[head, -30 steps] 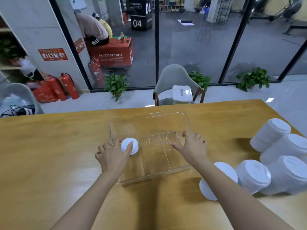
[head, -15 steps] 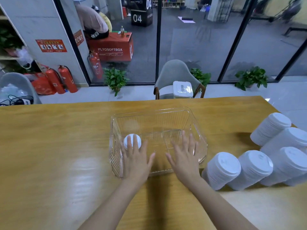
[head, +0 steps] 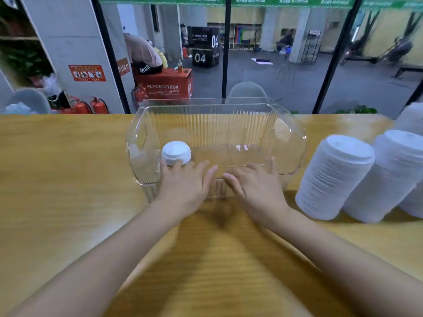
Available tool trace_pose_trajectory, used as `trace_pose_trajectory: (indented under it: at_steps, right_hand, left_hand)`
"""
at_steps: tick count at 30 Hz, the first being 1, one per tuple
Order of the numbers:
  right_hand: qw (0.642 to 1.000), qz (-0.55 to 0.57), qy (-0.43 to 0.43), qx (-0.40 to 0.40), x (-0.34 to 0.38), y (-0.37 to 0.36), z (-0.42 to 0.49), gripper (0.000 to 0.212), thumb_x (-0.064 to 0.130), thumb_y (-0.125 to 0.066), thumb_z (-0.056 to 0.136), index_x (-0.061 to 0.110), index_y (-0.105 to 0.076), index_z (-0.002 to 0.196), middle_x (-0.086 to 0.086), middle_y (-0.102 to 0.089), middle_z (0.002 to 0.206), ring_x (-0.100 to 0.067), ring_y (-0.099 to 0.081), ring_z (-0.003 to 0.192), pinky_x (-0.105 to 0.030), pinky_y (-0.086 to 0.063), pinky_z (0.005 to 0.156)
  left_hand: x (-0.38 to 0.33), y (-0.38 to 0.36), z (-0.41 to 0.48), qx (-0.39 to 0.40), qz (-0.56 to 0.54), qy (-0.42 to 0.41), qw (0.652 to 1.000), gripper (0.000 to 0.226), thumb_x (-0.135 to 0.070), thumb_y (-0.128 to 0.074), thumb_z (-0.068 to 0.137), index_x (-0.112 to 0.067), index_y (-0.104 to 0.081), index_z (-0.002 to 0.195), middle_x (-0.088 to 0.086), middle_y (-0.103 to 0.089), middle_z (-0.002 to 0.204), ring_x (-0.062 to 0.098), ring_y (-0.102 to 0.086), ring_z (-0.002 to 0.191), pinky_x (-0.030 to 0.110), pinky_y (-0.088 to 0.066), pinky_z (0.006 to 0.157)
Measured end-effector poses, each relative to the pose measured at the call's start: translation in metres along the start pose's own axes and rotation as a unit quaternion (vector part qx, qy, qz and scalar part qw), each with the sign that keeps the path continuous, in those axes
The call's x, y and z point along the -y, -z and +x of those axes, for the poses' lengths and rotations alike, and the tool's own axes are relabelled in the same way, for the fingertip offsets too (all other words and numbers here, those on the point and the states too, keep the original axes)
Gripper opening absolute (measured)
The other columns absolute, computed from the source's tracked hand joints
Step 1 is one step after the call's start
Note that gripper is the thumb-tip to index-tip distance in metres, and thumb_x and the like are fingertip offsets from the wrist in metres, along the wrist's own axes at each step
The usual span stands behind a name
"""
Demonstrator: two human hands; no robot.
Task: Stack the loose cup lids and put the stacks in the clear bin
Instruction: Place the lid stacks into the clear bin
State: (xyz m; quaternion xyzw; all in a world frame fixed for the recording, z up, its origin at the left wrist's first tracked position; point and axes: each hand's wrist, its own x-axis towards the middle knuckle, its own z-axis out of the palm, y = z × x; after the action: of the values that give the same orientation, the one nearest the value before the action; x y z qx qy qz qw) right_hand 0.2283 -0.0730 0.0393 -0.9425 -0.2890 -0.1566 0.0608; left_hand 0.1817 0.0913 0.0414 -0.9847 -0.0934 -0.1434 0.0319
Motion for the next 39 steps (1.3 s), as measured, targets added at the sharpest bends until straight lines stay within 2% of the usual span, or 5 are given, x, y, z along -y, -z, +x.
trace_pose_trajectory:
  at_steps: [11, 16, 26, 33, 39]
  right_hand:
    - [0.998, 0.063, -0.015, -0.011, 0.038, 0.038, -0.097, 0.087, 0.063, 0.008, 0.089, 0.03, -0.07, 0.11, -0.001, -0.072, 0.1, -0.023, -0.061, 0.111, -0.057, -0.006, 0.117]
    - [0.997, 0.055, 0.003, -0.053, 0.036, 0.03, -0.104, 0.114, 0.069, 0.035, 0.074, 0.034, -0.067, 0.112, 0.007, -0.072, 0.104, -0.019, -0.059, 0.113, -0.052, -0.009, 0.115]
    - [0.99, 0.118, 0.052, -0.053, 0.037, 0.025, -0.094, 0.087, 0.065, 0.008, 0.085, 0.031, -0.067, 0.113, 0.01, -0.07, 0.113, -0.016, -0.057, 0.116, -0.044, -0.008, 0.108]
    - [0.949, 0.264, 0.157, -0.07, -0.011, 0.045, -0.106, 0.05, 0.051, -0.038, 0.1, 0.02, -0.058, 0.134, -0.002, -0.047, 0.148, -0.017, -0.041, 0.136, -0.034, -0.031, 0.108]
    - [0.935, 0.278, 0.036, -0.218, -0.096, 0.055, -0.149, 0.048, 0.047, -0.043, 0.097, 0.013, -0.059, 0.128, -0.002, -0.056, 0.133, -0.018, -0.048, 0.122, -0.021, -0.034, 0.099]
  left_hand:
    - [-0.01, 0.029, -0.101, -0.023, -0.039, 0.003, 0.999, 0.064, -0.051, 0.004, 0.092, -0.031, -0.056, 0.099, 0.002, -0.068, 0.108, 0.03, -0.053, 0.115, 0.053, -0.027, 0.107]
    - [-0.013, 0.026, -0.111, -0.083, 0.007, 0.013, 0.996, 0.074, -0.049, -0.002, 0.096, -0.019, -0.07, 0.089, 0.005, -0.072, 0.086, 0.032, -0.062, 0.094, 0.046, -0.037, 0.094]
    - [-0.003, 0.021, -0.105, -0.137, -0.004, 0.046, 0.989, 0.064, -0.043, -0.02, 0.098, -0.014, -0.062, 0.058, 0.008, -0.062, 0.053, 0.031, -0.062, 0.062, 0.039, -0.045, 0.072]
    - [-0.005, 0.028, -0.097, -0.098, -0.06, 0.057, 0.992, 0.054, -0.044, -0.013, 0.102, -0.022, -0.062, 0.113, 0.005, -0.069, 0.111, 0.029, -0.057, 0.111, 0.044, -0.035, 0.094]
    - [-0.078, 0.071, -0.091, -0.166, -0.17, -0.038, 0.97, 0.043, -0.039, -0.033, 0.104, -0.019, -0.05, 0.138, 0.003, -0.057, 0.136, 0.026, -0.047, 0.125, 0.043, -0.032, 0.103]
